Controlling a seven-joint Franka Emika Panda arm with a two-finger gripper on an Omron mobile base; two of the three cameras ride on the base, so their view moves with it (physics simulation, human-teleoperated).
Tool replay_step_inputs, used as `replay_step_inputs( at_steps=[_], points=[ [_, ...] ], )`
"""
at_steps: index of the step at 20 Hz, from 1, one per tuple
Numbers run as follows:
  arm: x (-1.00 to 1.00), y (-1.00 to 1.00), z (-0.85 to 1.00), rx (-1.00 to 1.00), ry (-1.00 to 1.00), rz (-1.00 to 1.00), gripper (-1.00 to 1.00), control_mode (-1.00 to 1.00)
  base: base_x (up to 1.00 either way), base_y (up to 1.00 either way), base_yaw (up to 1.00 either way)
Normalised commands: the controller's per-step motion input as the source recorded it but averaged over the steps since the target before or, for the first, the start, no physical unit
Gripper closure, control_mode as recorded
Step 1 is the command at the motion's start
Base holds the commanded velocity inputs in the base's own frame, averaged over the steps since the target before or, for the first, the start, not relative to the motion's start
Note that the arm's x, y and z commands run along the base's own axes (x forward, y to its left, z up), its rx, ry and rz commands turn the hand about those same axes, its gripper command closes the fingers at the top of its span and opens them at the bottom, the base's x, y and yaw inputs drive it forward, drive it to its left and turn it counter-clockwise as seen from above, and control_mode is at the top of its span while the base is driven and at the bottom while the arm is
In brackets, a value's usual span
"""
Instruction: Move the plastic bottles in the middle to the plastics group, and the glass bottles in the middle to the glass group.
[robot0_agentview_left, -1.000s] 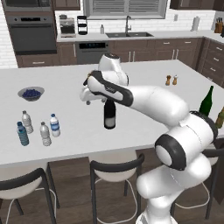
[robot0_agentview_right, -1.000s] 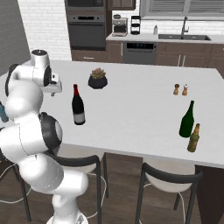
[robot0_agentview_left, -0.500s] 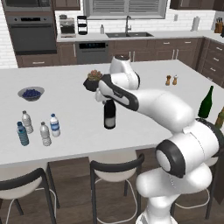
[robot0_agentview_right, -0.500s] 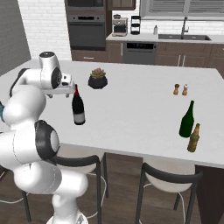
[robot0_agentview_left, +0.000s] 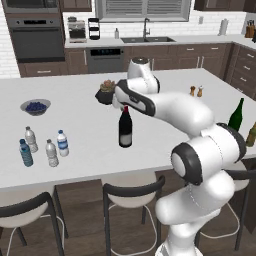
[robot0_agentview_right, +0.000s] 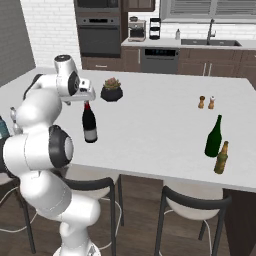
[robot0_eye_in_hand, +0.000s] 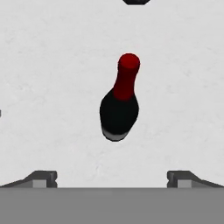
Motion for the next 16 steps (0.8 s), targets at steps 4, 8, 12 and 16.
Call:
replay_step_inputs(
  at_steps=[4,8,12,16],
  points=[
    [0.56,-0.01,-0.14,-0.01,-0.06,-0.06,-1.0,-1.0,0.0,0.0,0.0],
    [0.6,0.0,-0.33,0.0,0.0,-0.06,-1.0,-1.0,0.0,0.0,0.0],
    [0.47,0.0,-0.35,0.0,0.0,-0.04,-1.0,-1.0,0.0,0.0,0.0],
    [0.41,-0.03,-0.09,0.0,0.0,-0.01,-1.0,-1.0,0.0,0.0,0.0]
  ],
)
